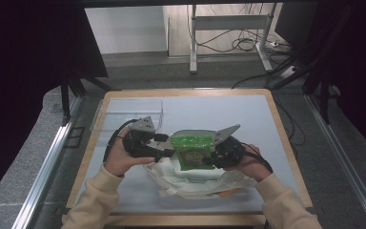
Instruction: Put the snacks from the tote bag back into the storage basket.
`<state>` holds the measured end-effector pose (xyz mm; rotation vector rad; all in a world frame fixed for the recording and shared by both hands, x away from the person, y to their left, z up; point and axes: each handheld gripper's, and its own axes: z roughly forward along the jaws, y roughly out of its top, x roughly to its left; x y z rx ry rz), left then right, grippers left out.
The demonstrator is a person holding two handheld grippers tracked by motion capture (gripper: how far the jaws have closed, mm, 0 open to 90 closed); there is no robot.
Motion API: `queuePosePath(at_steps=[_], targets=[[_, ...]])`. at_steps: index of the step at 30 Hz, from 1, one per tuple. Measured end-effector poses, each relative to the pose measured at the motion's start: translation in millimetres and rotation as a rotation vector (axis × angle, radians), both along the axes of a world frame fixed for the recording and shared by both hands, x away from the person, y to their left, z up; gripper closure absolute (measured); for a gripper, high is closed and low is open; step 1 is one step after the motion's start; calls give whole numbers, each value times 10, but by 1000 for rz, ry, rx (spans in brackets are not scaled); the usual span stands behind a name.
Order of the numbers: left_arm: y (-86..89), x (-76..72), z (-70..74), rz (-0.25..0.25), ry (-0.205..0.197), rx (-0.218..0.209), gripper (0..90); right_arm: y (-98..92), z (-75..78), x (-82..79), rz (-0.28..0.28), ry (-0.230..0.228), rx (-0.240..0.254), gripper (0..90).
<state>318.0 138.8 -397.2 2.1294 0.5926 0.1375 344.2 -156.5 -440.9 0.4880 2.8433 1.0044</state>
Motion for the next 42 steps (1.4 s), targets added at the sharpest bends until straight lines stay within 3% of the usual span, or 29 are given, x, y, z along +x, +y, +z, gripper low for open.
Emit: queuePosePath(at_steps=[7,9,12,15,21,27,34,37,42], targets=[[-95,70,12,-33,-10,48,375,81,8,18,24,-18,-76,732],[-118,114,25,-62,-9,70,374,112,19,16,40,-32,-99,732],[-193,189,7,-114,23,101,377,146,48,21,58,-44,-114,732],[-283,220,-32,-155,36,164,407,180,66,19,76,-60,-129,732],[-409,239,-75,-226,46,247,646,238,78,-26,96,-81,-171,731],[-426,236,-90,-270,32,268,707,247,80,-26,106,-78,-187,731],[-468,243,-143,-296,41,295,617,253,102,-18,116,-87,-170,731],[-461,243,-142,-287,42,301,703,258,104,-20,125,-80,-170,731],[-449,254,-120,-280,29,305,747,252,109,-12,116,-65,-158,729]])
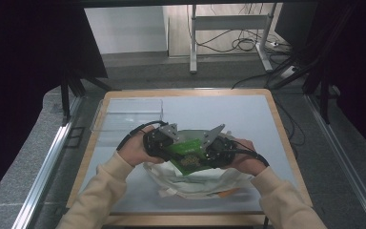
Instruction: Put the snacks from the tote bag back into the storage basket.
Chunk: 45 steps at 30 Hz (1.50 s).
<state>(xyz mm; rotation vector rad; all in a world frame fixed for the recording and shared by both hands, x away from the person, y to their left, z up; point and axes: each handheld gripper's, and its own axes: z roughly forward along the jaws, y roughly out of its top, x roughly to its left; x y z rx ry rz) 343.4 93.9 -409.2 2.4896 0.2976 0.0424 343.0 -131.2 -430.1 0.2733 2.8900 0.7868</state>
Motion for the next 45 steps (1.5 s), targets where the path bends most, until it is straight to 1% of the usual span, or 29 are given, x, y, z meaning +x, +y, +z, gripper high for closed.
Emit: queuePosePath(at_steps=[1,3,5,7,9,10,11,12,15,17,19,21,23,25,27,30,31,33,34,36,38,39,40,43,45], targets=[[7,3,3,3,4,-5,751,-4,0,8,3,-1,9,726],[20,16,9,5,5,-8,759,-11,0,13,-9,14,25,718],[39,21,20,20,10,-21,763,-15,4,12,-26,32,41,695],[73,24,44,36,11,-34,766,-38,31,-4,-60,39,71,654],[120,30,77,52,9,-40,766,-93,66,-19,-85,34,121,598],[142,31,89,61,10,-51,766,-130,82,-23,-98,37,161,570],[160,31,102,70,10,-63,766,-167,99,-32,-117,45,195,541],[177,31,113,76,8,-75,766,-203,115,-45,-136,44,224,515],[215,27,152,85,5,-97,766,-306,133,-85,-169,40,296,467],[234,24,179,85,-7,-97,766,-368,126,-111,-190,41,327,440],[248,12,199,95,-7,-109,766,-423,105,-138,-209,46,359,420],[266,7,220,97,-9,-109,766,-472,71,-158,-224,51,385,401],[285,11,235,99,-14,-107,766,-505,33,-177,-233,53,401,393],[293,9,238,109,-12,-115,766,-520,-5,-190,-243,61,412,386],[304,19,244,114,-12,-125,766,-520,-41,-187,-245,66,403,374],[325,43,257,118,-11,-138,766,-542,-76,-179,-249,82,411,372],[336,55,264,117,-14,-135,766,-553,-80,-175,-247,81,407,372],[361,73,284,121,-18,-135,766,-586,-79,-164,-251,86,416,372],[373,79,291,128,-14,-147,766,-603,-78,-158,-252,89,422,372],[395,90,305,131,-10,-155,766,-634,-73,-159,-254,92,425,372],[396,83,318,142,-15,-159,766,-654,-68,-163,-256,91,431,372],[399,82,333,140,-19,-152,766,-658,-66,-165,-257,91,433,371],[398,78,345,141,-23,-156,766,-657,-65,-168,-257,92,435,370],[408,61,409,141,-34,-153,766,-644,-74,-173,-259,92,428,368],[427,51,459,145,-43,-162,766,-638,-88,-174,-261,95,421,368]])
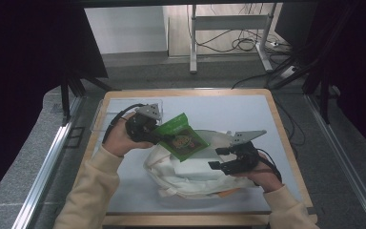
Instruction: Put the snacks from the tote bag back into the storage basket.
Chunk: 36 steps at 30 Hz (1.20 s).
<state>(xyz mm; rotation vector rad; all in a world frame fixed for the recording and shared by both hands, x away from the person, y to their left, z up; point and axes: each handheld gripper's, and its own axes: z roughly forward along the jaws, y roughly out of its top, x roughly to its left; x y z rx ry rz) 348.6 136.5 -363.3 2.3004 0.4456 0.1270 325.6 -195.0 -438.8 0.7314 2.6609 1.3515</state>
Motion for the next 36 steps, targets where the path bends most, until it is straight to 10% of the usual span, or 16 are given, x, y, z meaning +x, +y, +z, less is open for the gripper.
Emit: queuePosePath(at_steps=[36], targets=[[281,-62,439,66,-79,-16,766,32,-34,-21,-11,-23,-23,356]])
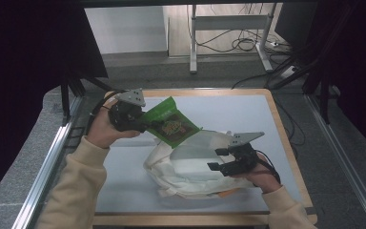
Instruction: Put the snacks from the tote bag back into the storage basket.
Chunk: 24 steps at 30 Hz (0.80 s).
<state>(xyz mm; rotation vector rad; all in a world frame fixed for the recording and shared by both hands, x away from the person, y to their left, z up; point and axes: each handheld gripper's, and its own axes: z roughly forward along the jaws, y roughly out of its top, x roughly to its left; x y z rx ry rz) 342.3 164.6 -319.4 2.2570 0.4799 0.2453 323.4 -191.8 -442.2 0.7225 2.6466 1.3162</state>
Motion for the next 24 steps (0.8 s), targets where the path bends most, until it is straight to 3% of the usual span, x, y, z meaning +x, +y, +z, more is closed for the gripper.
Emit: queuePosePath(at_steps=[24], targets=[[249,184,178,51,-5,-4,765,-48,-10,-49,-26,-15,-26,349]])
